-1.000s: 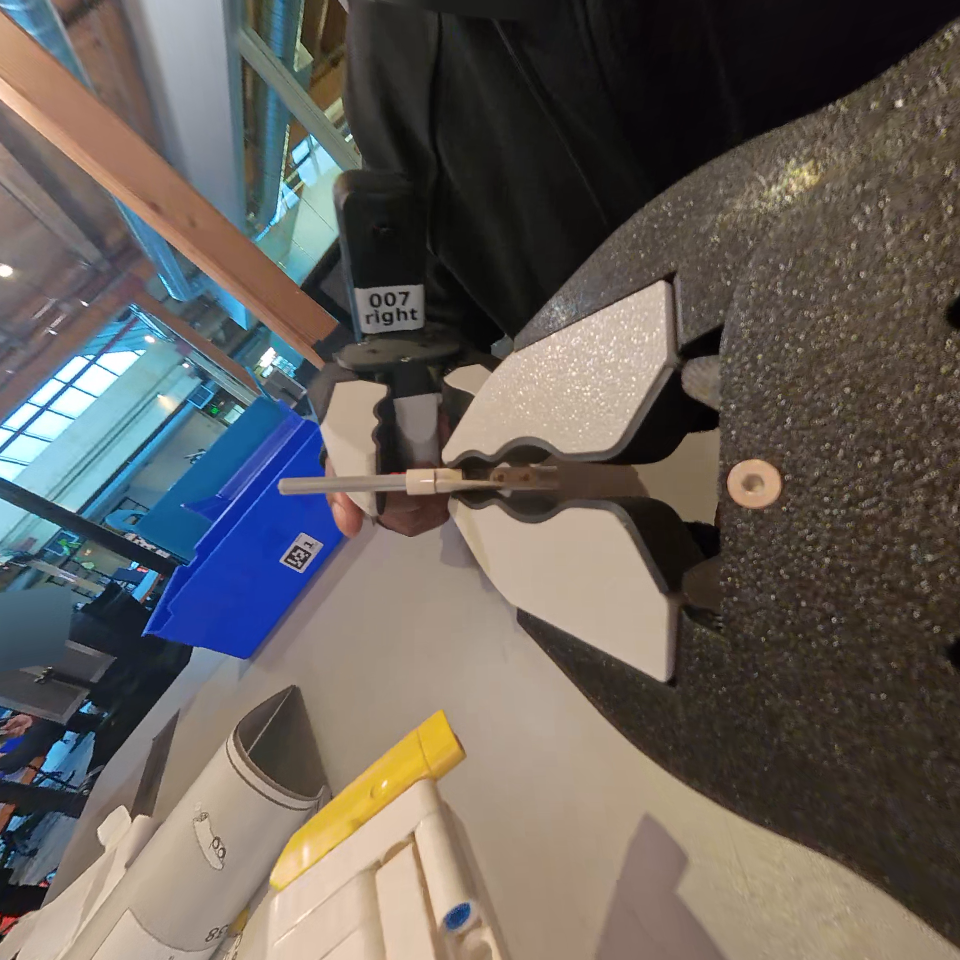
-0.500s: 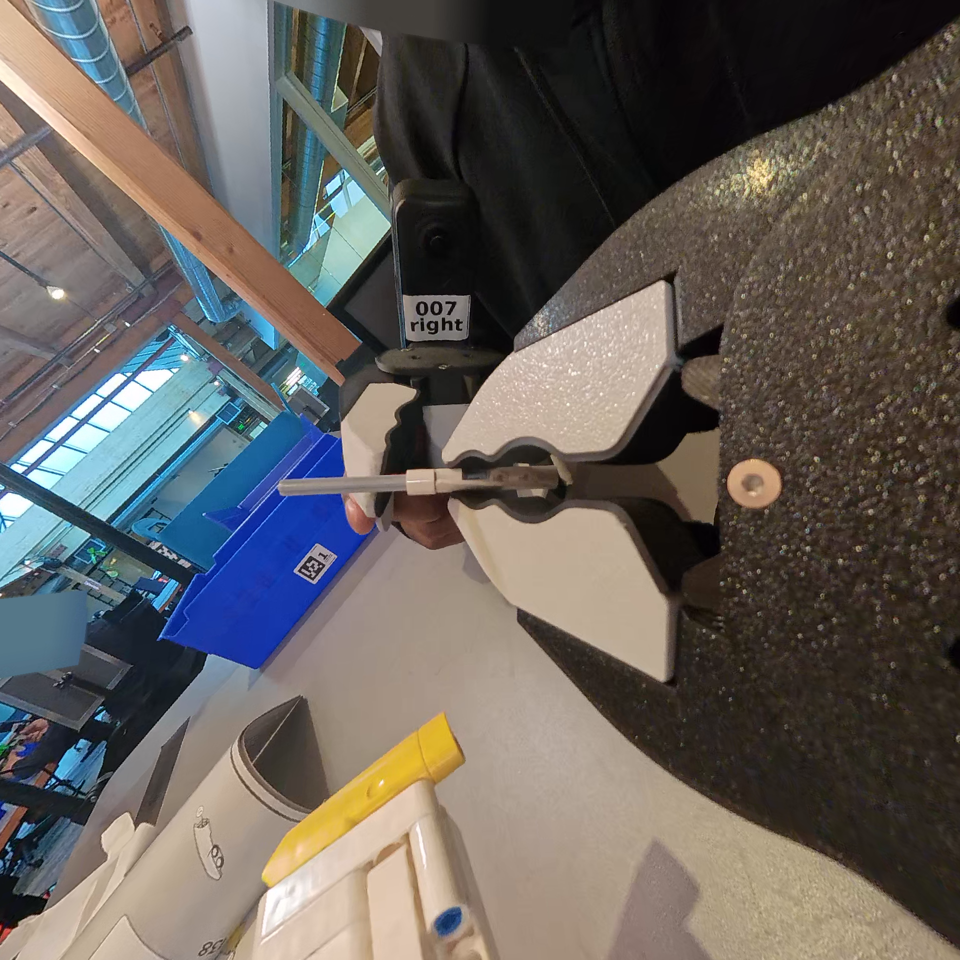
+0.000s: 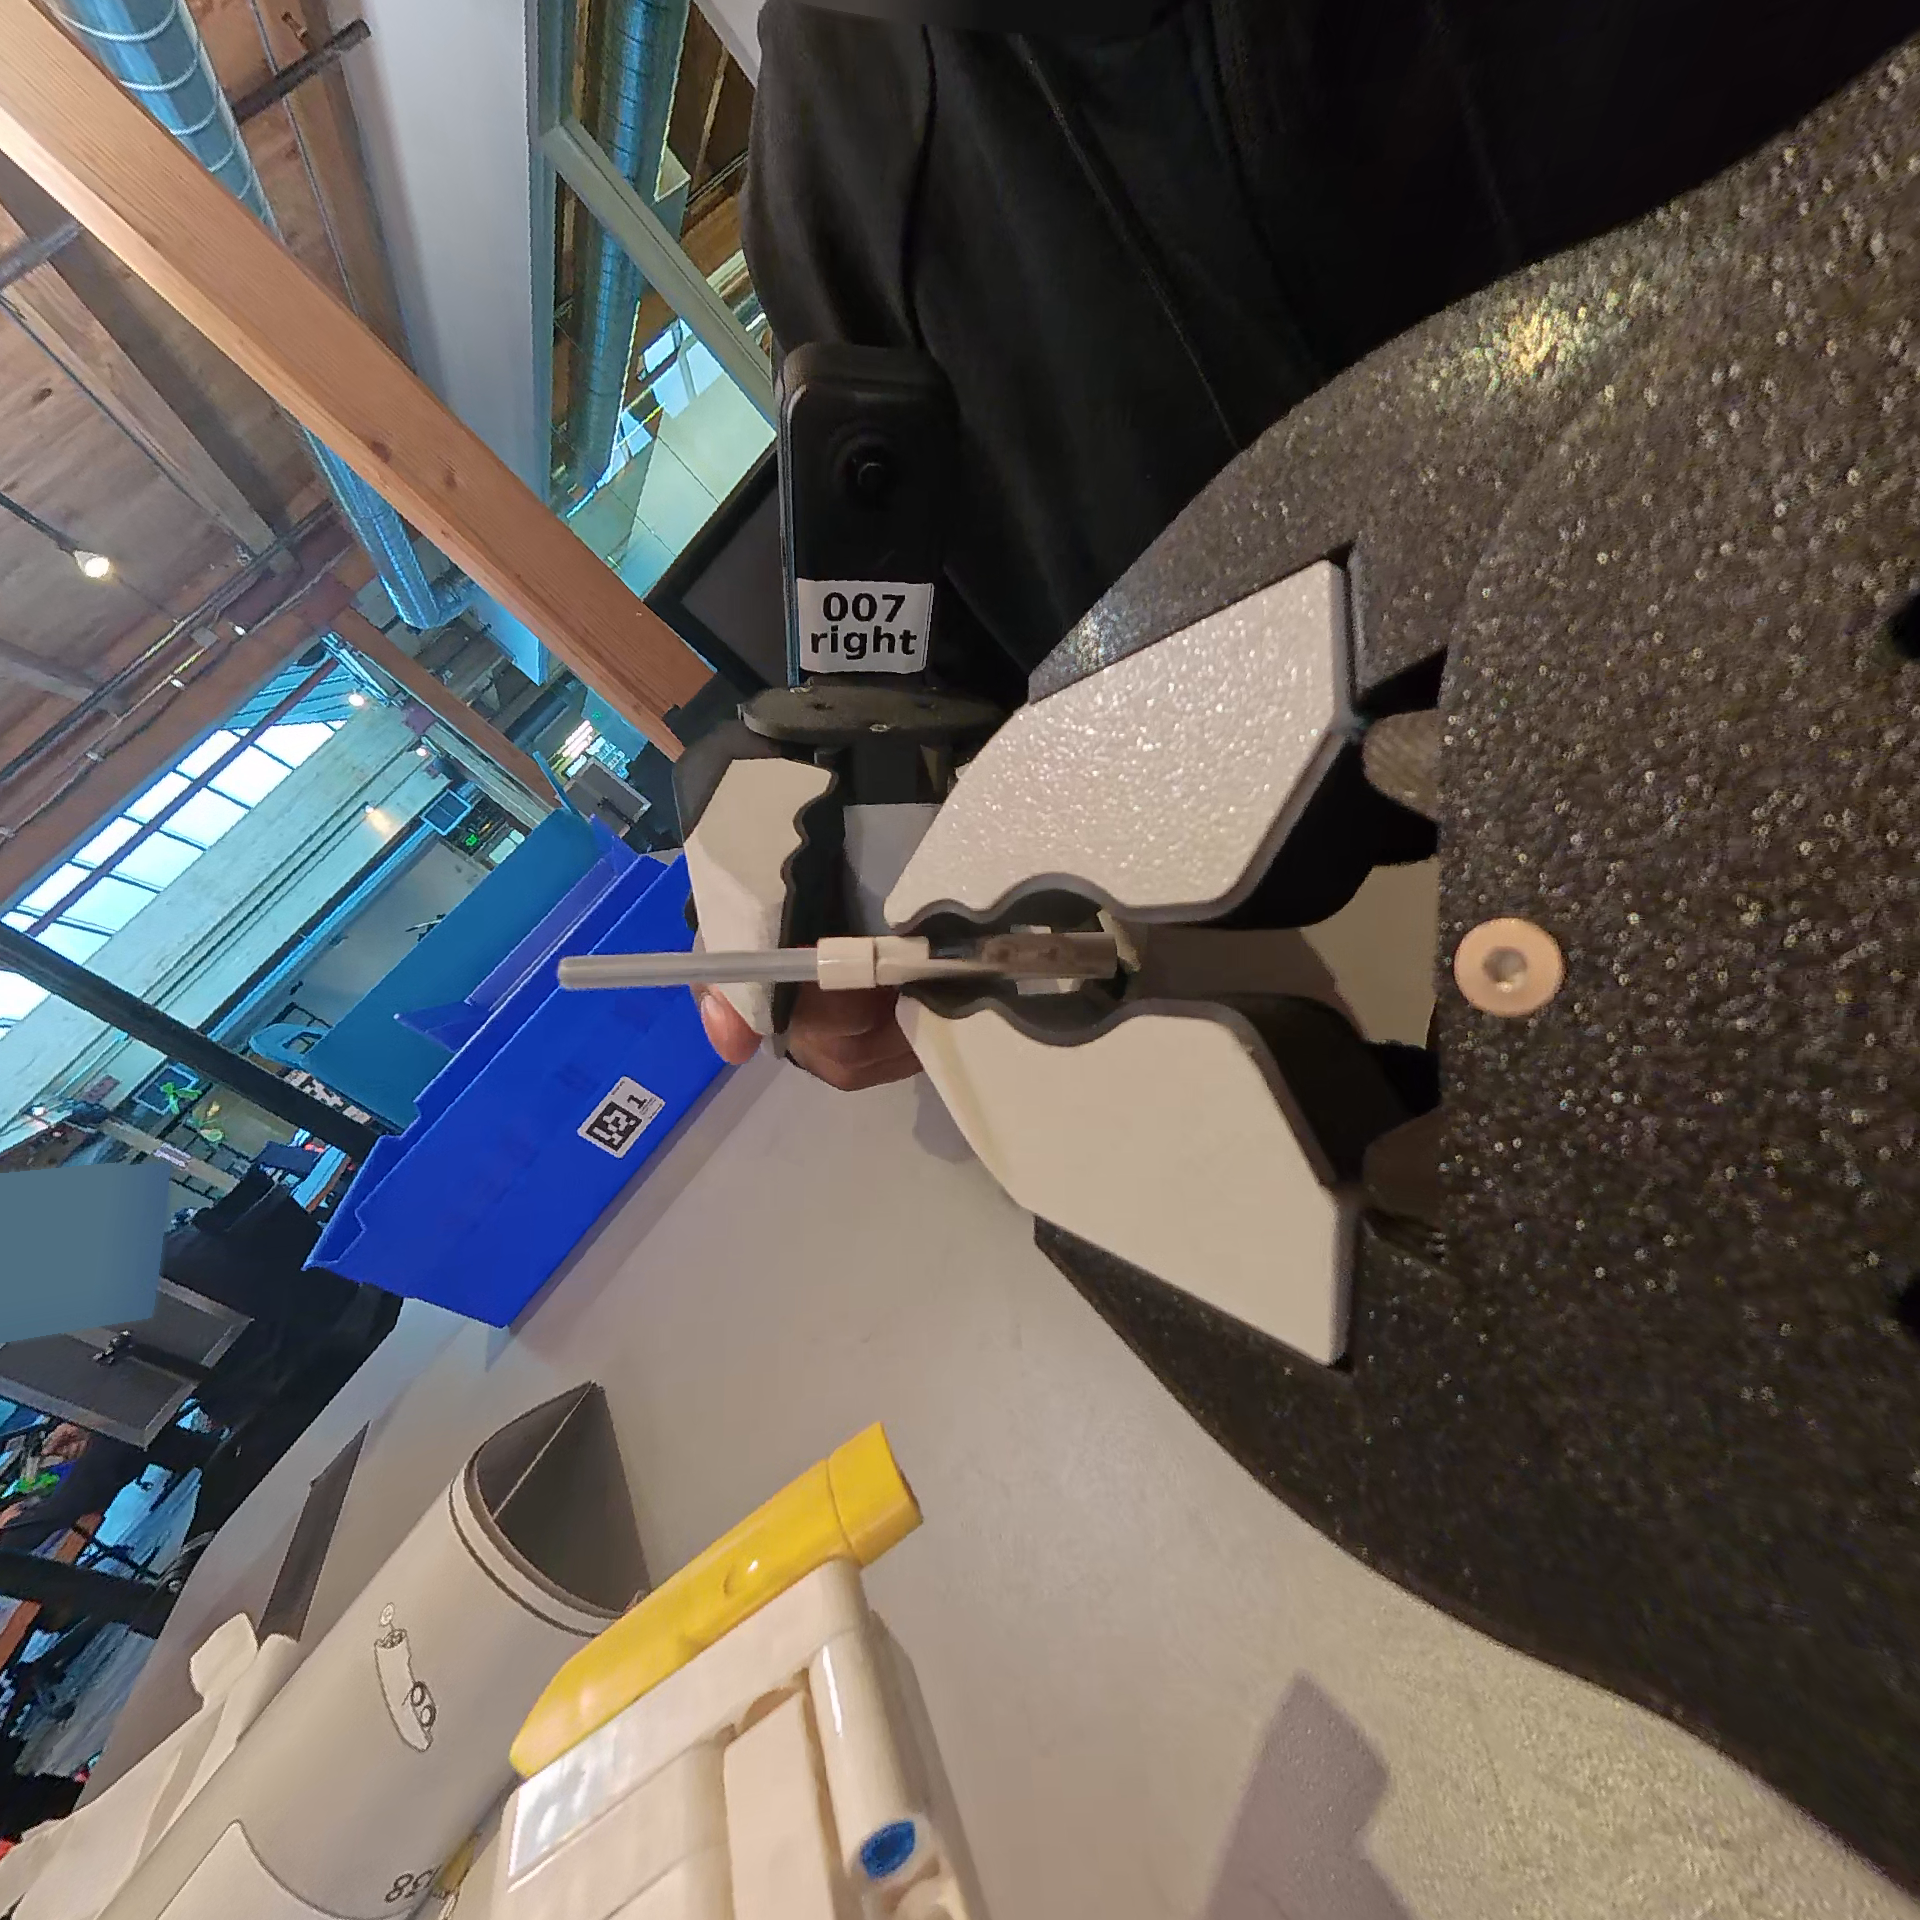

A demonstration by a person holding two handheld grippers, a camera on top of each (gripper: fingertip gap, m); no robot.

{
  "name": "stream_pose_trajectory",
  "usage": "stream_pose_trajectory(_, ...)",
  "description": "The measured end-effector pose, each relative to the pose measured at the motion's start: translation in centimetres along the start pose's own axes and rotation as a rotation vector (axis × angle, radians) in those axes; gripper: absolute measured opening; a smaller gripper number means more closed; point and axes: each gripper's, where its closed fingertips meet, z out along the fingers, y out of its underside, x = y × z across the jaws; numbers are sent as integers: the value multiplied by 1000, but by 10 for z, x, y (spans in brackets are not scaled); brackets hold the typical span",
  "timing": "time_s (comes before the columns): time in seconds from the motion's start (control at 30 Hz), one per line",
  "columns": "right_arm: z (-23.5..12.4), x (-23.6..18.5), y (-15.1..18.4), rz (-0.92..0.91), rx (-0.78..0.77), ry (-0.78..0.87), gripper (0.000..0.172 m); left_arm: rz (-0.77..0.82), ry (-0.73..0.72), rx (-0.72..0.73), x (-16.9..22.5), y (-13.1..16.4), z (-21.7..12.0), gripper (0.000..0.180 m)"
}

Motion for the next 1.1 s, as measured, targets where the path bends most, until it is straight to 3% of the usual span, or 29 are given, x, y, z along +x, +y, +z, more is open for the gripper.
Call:
stream_pose_trajectory(0.4, -2, 2, 6, 20, -18, -38, 62, 43, -37, -2, -3, -1, 0, 7)
stream_pose_trajectory(0.6, -28, -4, 32, 143, -61, -275, 55, 89, -96, -4, -12, -3, -9, 7)
stream_pose_trajectory(0.83, -63, -30, 66, 237, -213, -527, 48, 138, -163, -159, -18, 17, -6, 7)
stream_pose_trajectory(1.1, -69, -44, 81, 217, -288, -568, 43, 164, -182, -195, -19, 23, -3, 7)
